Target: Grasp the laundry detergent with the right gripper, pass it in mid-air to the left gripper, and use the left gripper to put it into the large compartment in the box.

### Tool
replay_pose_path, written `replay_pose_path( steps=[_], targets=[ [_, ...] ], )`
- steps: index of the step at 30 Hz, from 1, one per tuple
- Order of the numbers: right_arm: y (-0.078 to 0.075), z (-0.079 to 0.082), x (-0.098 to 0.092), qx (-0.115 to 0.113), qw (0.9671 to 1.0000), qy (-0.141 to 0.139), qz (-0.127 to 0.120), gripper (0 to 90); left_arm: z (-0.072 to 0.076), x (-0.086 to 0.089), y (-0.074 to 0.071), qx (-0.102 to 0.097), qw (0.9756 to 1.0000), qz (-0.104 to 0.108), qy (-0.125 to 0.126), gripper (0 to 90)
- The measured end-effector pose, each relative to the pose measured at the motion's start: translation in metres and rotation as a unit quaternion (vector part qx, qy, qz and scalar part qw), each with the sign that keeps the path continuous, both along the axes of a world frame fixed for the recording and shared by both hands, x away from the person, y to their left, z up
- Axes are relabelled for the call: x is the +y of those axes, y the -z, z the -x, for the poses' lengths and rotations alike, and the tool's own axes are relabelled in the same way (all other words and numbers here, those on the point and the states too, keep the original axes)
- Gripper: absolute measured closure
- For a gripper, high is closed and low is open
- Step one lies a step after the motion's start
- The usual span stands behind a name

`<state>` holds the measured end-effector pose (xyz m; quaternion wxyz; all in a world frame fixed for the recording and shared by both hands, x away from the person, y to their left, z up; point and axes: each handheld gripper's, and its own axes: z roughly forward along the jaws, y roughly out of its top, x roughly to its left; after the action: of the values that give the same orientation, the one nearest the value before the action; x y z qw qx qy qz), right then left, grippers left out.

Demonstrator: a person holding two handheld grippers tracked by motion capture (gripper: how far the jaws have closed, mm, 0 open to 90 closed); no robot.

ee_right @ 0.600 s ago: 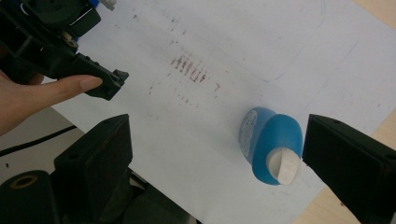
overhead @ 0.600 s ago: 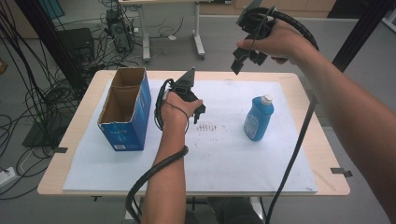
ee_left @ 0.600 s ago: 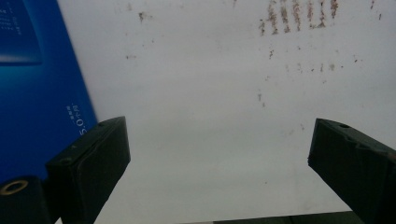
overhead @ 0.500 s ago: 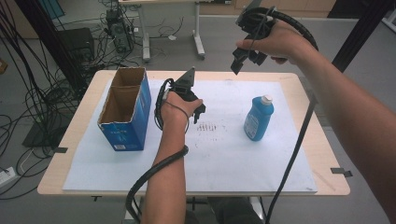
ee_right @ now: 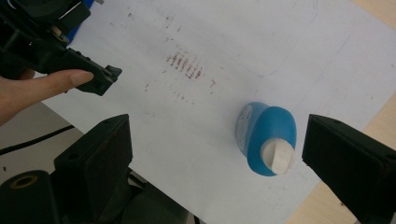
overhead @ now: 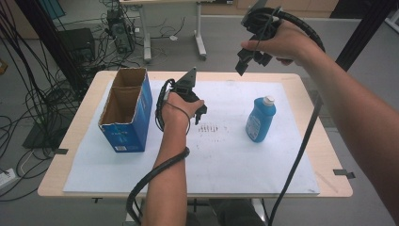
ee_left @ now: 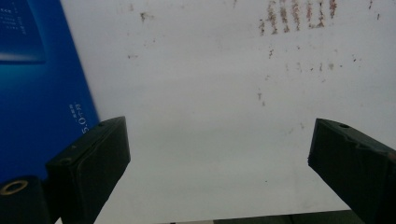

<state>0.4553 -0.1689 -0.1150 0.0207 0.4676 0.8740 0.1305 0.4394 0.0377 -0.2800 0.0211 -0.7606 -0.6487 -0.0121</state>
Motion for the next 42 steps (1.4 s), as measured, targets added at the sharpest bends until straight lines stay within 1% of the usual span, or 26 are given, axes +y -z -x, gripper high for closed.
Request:
replay_pose_path(
  steps=[1,6,7,9,10,11,12,14,15,16,17,20,22,23,24,26,29,30,33,35,40,42],
  targets=[
    [0.0,0.0,0.0,0.0,1.0,0.0,0.0,8.4,0.0,0.0,0.0,0.0,1.0,0.0,0.0,6.0],
    [-0.002,0.005,-0.016,0.0,0.9999,0.01,0.004,8.4,0.002,-0.002,-0.002,-0.004,1.0,0.001,0.0,6.0],
    [-0.002,0.005,-0.016,0.0,0.9999,0.01,0.004,8.4,0.002,-0.002,-0.002,-0.004,1.0,0.001,0.0,6.0],
    [-0.003,0.008,-0.024,0.0,0.9999,0.015,0.006,8.4,0.002,-0.003,-0.002,-0.004,1.0,0.001,0.001,6.0],
    [-0.003,0.008,-0.024,0.0,0.9999,0.015,0.006,8.4,0.002,-0.003,-0.002,-0.004,1.0,0.001,0.001,6.0],
    [-0.004,0.01,-0.03,0.0,0.9998,0.02,0.006,8.4,0.002,-0.003,-0.002,-0.003,1.0,0.001,0.003,6.0],
    [-0.004,0.011,-0.033,0.001,0.9997,0.022,0.007,8.3,0.002,-0.004,-0.001,-0.007,1.0,0.003,0.002,6.0],
    [-0.004,0.012,-0.035,0.001,0.9997,0.024,0.007,8.4,0.003,-0.004,-0.001,-0.006,1.0,0.003,0.005,6.0],
    [-0.004,0.013,-0.04,0.0,0.9996,0.027,0.008,8.4,0.003,-0.005,0.0,-0.006,1.0,0.004,0.005,6.0],
    [-0.004,0.013,-0.04,0.0,0.9996,0.027,0.008,8.4,0.003,-0.005,0.0,-0.006,1.0,0.004,0.005,6.0],
    [-0.004,0.016,-0.046,-0.002,0.9995,0.031,0.007,8.4,0.004,-0.005,0.0,-0.01,0.9999,0.006,0.003,6.0],
    [-0.003,0.02,-0.053,-0.001,0.9994,0.033,0.011,8.4,0.005,-0.004,-0.001,-0.011,0.9999,0.005,0.001,6.0],
    [-0.001,0.022,-0.057,0.0,0.9993,0.035,0.01,8.4,0.007,-0.003,-0.002,-0.008,1.0,0.004,0.003,6.0],
    [-0.001,0.022,-0.057,0.0,0.9993,0.035,0.01,8.4,0.007,-0.002,-0.002,-0.009,1.0,0.003,0.004,6.0],
    [0.001,0.024,-0.062,0.002,0.9992,0.037,0.011,8.4,0.008,-0.002,-0.003,-0.009,0.9999,0.003,0.003,6.0],
    [0.002,0.025,-0.064,0.003,0.9992,0.04,0.01,8.4,0.008,-0.001,-0.004,-0.01,0.9999,0.003,0.003,6.0],
    [0.006,0.028,-0.073,0.008,0.9988,0.046,0.014,8.4,0.01,-0.001,-0.006,-0.012,0.9999,0.002,0.004,6.0],
    [0.006,0.028,-0.073,0.008,0.9988,0.046,0.014,8.4,0.01,-0.001,-0.007,-0.013,0.9999,0.003,0.002,6.0],
    [0.007,0.03,-0.082,0.008,0.9985,0.051,0.015,8.3,0.011,-0.002,-0.009,-0.013,0.9999,0.002,0.002,6.0],
    [0.006,0.03,-0.083,0.009,0.9984,0.053,0.015,8.3,0.011,-0.002,-0.009,-0.014,0.9999,0.002,0.003,6.0],
    [0.005,0.033,-0.095,0.008,0.9982,0.058,0.015,8.3,0.012,-0.004,-0.009,-0.014,0.9999,0.001,0.001,5.9],
    [0.006,0.033,-0.099,0.007,0.9981,0.06,0.015,7.8,0.012,-0.004,-0.009,-0.013,0.9999,-0.001,0.005,6.0]
  ],
)
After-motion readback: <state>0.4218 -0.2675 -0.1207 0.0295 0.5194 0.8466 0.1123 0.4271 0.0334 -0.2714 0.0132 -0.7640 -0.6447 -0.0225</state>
